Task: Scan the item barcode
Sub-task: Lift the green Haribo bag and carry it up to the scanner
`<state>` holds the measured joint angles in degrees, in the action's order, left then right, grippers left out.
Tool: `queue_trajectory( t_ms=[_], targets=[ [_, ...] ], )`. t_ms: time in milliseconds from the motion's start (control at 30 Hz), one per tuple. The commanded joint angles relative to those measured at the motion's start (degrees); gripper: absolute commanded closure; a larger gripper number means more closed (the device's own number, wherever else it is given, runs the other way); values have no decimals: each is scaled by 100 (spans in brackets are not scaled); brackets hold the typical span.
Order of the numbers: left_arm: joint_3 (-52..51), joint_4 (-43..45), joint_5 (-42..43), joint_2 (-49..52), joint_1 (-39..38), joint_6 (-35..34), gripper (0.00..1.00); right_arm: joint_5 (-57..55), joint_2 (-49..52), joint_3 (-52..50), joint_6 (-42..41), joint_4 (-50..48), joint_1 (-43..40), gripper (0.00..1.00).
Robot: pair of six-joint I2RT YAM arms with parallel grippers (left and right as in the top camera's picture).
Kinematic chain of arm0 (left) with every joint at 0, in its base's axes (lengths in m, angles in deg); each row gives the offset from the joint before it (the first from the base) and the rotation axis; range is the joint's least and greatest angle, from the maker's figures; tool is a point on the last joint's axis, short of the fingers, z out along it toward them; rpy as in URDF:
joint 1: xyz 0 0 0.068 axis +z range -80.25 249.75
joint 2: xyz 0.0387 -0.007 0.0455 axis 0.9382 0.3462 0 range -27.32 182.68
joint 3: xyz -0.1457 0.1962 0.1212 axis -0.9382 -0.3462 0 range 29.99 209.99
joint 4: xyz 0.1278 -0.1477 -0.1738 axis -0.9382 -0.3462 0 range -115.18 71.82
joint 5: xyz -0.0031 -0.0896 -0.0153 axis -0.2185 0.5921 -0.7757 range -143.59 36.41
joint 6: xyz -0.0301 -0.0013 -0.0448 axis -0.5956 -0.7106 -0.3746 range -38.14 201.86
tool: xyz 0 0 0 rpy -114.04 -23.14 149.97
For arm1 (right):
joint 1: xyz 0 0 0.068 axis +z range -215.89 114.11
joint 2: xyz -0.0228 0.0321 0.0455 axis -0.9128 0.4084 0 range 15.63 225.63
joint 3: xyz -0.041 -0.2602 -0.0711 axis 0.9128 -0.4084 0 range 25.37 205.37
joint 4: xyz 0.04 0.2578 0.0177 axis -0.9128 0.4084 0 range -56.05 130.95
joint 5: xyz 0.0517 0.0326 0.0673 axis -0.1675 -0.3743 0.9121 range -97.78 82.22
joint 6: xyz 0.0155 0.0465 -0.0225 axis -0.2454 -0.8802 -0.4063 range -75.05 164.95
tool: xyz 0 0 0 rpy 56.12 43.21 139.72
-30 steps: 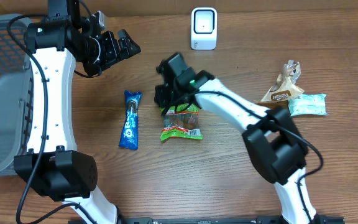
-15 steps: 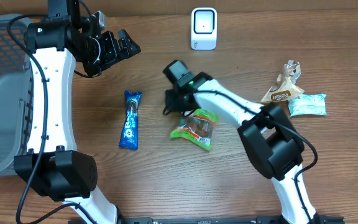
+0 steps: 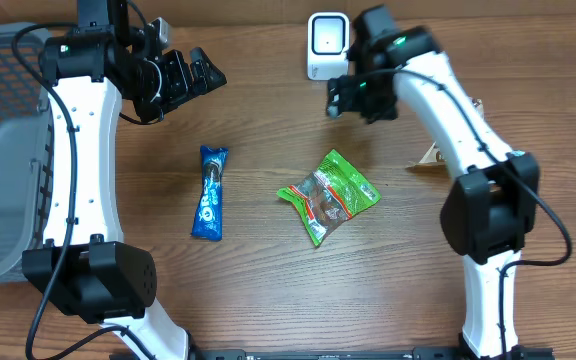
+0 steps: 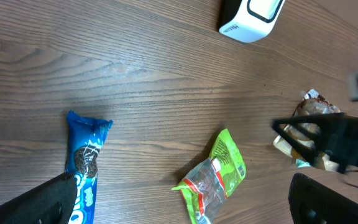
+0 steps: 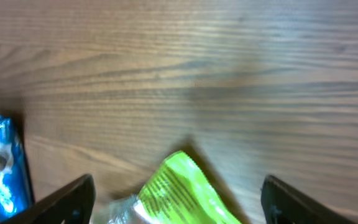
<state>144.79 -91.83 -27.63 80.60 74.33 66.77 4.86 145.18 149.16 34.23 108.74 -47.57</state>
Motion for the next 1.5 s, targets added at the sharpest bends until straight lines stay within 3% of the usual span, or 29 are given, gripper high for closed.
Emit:
queue_trajectory(
  t_ms=[0,167,367,633,867,933,1000,1033,1067,1167,1200,1467],
  targets=[
    [136,15,42,7,-37,-79,0,348,-7,-72,1408,542,-431,10],
    [136,15,42,7,-37,-76,0,872,24,-1008,2518,455,-581,5],
    [136,15,42,7,-37,-76,0,1329,28,-2011,2914,-264,-564,4],
    [136,15,42,7,-37,-79,0,2076,37,-3003,2920,-1338,-396,4],
    [136,15,42,7,-37,-79,0,2109,37,-3375,2920,-1399,133,6],
    [136,15,42,7,-37,-79,0,2138,37,-3377,2918,-1235,302,11],
    [136,15,42,7,-37,-79,0,2135,37,-3379,2918,-1078,450,24],
    [136,15,42,7,-37,-79,0,2133,37,-3379,2918,-1023,509,38],
    [136,15,42,7,-37,-79,0,2133,37,-3379,2916,-1016,542,45],
    [136,15,42,7,-37,-79,0,2133,37,-3379,2874,-1023,586,92],
    [136,15,42,7,-37,-79,0,2138,37,-3379,2846,-1034,584,96],
    [136,15,42,7,-37,-76,0,2463,-264,-2857,2197,-1001,358,96]
  ],
)
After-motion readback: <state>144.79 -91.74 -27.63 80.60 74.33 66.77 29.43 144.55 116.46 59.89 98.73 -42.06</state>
